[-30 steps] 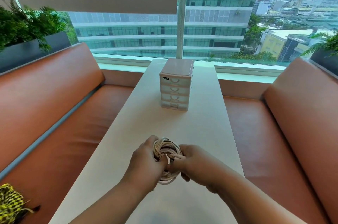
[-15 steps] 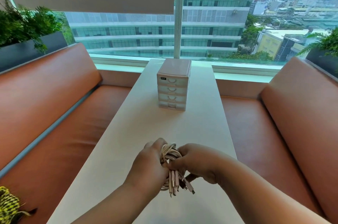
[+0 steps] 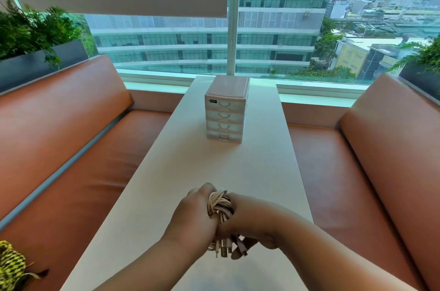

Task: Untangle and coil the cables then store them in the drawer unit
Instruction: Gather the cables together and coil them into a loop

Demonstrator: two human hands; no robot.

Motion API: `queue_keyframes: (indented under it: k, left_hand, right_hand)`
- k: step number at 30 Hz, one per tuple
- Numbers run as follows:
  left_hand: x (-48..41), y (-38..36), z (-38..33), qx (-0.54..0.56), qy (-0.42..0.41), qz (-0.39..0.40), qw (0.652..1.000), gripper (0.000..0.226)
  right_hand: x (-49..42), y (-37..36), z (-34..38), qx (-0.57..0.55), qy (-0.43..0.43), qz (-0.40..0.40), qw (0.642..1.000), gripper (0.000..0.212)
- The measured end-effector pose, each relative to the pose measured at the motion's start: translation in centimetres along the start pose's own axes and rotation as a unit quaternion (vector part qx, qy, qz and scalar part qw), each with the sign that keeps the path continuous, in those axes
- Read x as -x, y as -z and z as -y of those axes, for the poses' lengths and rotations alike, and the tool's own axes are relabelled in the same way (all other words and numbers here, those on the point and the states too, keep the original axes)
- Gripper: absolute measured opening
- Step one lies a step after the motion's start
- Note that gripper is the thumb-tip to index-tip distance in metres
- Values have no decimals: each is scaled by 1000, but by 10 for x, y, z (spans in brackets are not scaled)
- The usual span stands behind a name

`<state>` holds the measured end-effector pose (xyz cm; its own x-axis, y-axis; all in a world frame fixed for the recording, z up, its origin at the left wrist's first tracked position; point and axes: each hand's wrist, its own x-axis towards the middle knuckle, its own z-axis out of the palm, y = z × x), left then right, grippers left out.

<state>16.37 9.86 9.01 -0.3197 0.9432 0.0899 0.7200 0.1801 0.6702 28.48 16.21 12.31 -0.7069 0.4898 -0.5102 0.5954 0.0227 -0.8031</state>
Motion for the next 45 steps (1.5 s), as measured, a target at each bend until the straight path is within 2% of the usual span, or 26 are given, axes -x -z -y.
queue_keyframes:
  k: [3,6,10,13,15,18,23,28,32,35,38,41,45]
  left_hand:
    - [-1,-2,0,19,28,13,999,9]
    - [1,-3,0,32,55,32,997,10]
    - [3,-7,1,42,84,55,994,13]
    - [4,-10,2,61,97,65,991,15]
    - [3,-8,4,64,98,72,991,16]
    - [2,-3,6,42,102,82,990,15]
    - [9,6,10,3,138,90,986,21]
    - [8,18,2,102,193,132,967,23]
    - [7,34,12,226,225,139,938,18]
    - [6,45,17,274,231,144,922,17]
    - [7,46,13,304,233,147,912,11]
    - [9,40,10,309,222,106,918,8]
    - [11,34,6,238,165,42,956,12]
  right_hand:
    - [-3,-2,1,75,-7,-43,996,31]
    - [-5,-4,3,163,-41,-56,984,32]
    - [-9,-6,2,177,-65,-83,978,38]
    - [-13,-6,5,284,-84,-87,951,40]
    - [-16,-6,5,324,-66,-108,938,33]
    - [-14,-4,-1,274,-25,-108,955,20]
    - [-14,-1,-13,203,-7,-96,974,21]
    - [-17,-3,-17,188,-21,-95,977,25]
    - [-19,0,-21,193,-40,-128,972,18]
    - [-19,1,-21,187,-51,-132,972,14]
    - [-20,-4,-18,173,-41,-125,976,20]
    - [-20,-8,-15,150,-39,-112,982,25]
    - [-21,-8,-17,148,-47,-104,982,30]
